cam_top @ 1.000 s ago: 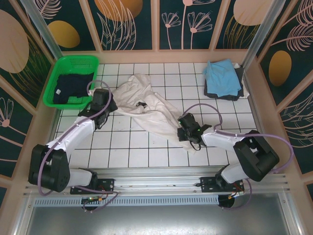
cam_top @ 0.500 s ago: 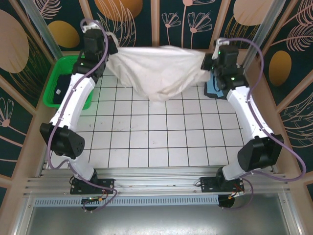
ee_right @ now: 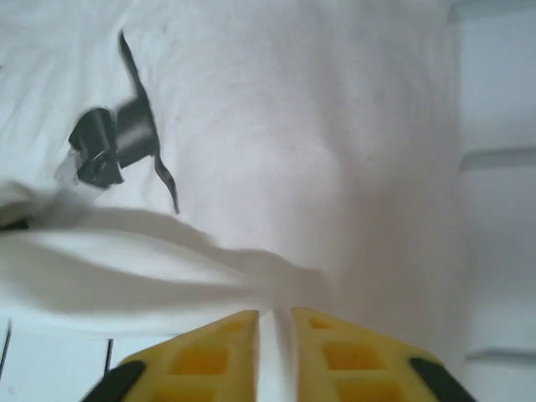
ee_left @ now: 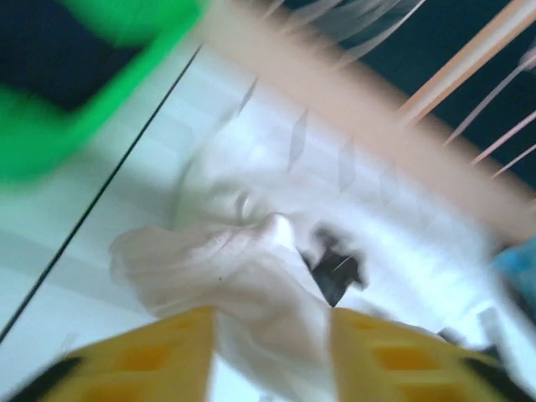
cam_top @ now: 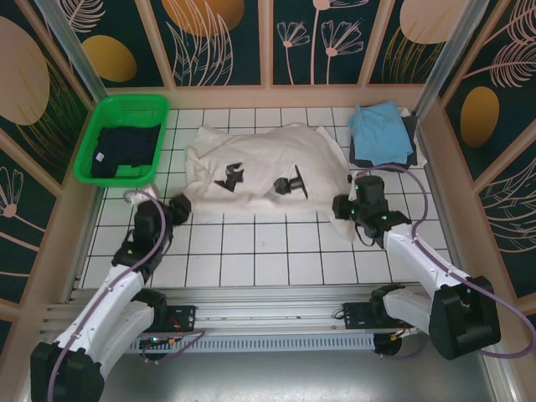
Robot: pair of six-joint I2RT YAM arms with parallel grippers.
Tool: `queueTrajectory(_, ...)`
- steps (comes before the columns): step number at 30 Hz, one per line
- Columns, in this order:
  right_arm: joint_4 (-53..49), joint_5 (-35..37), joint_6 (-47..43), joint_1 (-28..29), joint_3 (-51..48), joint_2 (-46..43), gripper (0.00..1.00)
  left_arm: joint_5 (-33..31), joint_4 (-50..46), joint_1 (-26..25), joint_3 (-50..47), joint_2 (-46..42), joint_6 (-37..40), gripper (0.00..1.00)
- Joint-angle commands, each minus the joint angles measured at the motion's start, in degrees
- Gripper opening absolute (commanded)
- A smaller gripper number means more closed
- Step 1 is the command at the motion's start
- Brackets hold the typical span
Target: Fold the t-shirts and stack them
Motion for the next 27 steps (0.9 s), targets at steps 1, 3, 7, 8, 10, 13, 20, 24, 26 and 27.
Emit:
queueTrajectory(1,2.02,-2.21,5.59,1.05,0.43,-3.22,0.34,-0.75,-0.04,0.28,0.2,-1.96,-7.94,0.74)
queueTrajectory(3,2.52,-1.12,5.45,1.11,0.4,-3.91,0.47,-1.88,-0.78,0.27,1.86,-0.11,-7.42,0.76)
queueTrajectory(7,0.92,5.18,5.75,0.63,1.35,-2.35,0.6,-0.94,0.34,0.28,7.48,9.21,-3.28,0.76)
queueTrajectory(8,0.68,6.42,5.96,0.14,1.36,-1.53,0.6,0.17,0.51,0.28,9.63,12.95,-1.89,0.76)
queueTrajectory(10,0.23,8.88,7.13,-0.98,1.29,0.05,0.61,1.58,-0.22,0.24,14.16,20.51,0.27,0.74)
queueTrajectory(13,-0.89,12.7,10.05,-2.83,1.07,2.56,0.63,3.08,-0.51,0.24,20.15,30.97,3.04,0.64)
queueTrajectory(20,-0.34,15.13,15.15,-7.21,-3.59,1.79,0.61,7.11,1.04,-1.65,29.58,47.18,7.02,0.48)
queueTrajectory(24,-0.27,13.6,17.12,-8.33,-5.12,2.59,0.6,6.76,1.38,-4.17,35.04,55.9,7.33,0.44)
queueTrajectory(26,-0.25,13.11,18.02,-8.46,-5.68,2.88,0.61,5.24,0.2,-4.22,38.77,60.24,7.74,0.43)
queueTrajectory(27,-0.08,12.92,18.33,-8.49,-6.13,2.74,0.62,3.07,-1.28,-4.2,40.71,62.26,8.07,0.42)
